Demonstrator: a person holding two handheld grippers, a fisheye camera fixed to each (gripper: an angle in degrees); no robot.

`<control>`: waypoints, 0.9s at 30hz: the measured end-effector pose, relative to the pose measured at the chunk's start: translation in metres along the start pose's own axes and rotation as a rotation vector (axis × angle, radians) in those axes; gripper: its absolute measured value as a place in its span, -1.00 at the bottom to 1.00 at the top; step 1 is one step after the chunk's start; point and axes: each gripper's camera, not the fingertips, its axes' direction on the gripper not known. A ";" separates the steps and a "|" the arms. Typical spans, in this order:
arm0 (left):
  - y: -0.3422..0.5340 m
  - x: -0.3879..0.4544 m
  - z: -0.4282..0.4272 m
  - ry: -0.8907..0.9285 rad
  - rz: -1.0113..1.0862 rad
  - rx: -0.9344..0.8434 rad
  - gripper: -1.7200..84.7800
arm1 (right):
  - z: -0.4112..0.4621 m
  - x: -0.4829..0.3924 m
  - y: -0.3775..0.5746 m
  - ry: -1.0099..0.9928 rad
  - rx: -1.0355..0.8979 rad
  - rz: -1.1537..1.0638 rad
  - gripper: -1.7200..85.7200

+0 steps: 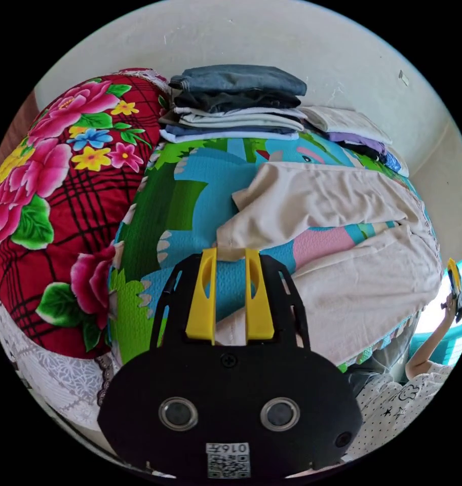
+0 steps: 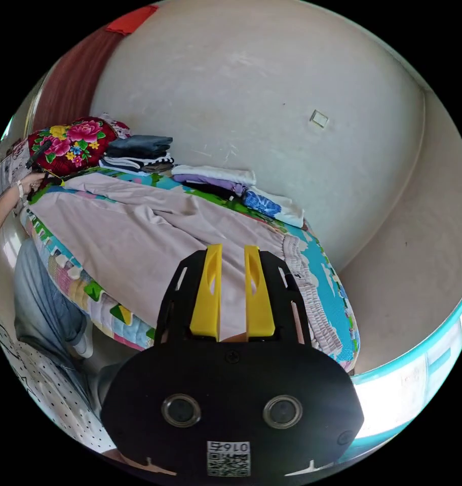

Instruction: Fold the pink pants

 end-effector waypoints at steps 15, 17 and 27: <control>-0.135 -0.090 -0.078 0.373 -0.212 0.304 -0.97 | -0.039 0.078 -0.021 0.018 -0.124 0.124 -0.92; -0.147 -0.101 -0.026 0.266 -0.238 0.048 -0.96 | -0.040 0.086 -0.029 0.028 -0.134 0.126 -0.92; -0.165 -0.058 0.040 -0.067 0.003 -0.084 -0.96 | -0.025 0.112 -0.099 -0.020 -0.125 0.002 -0.83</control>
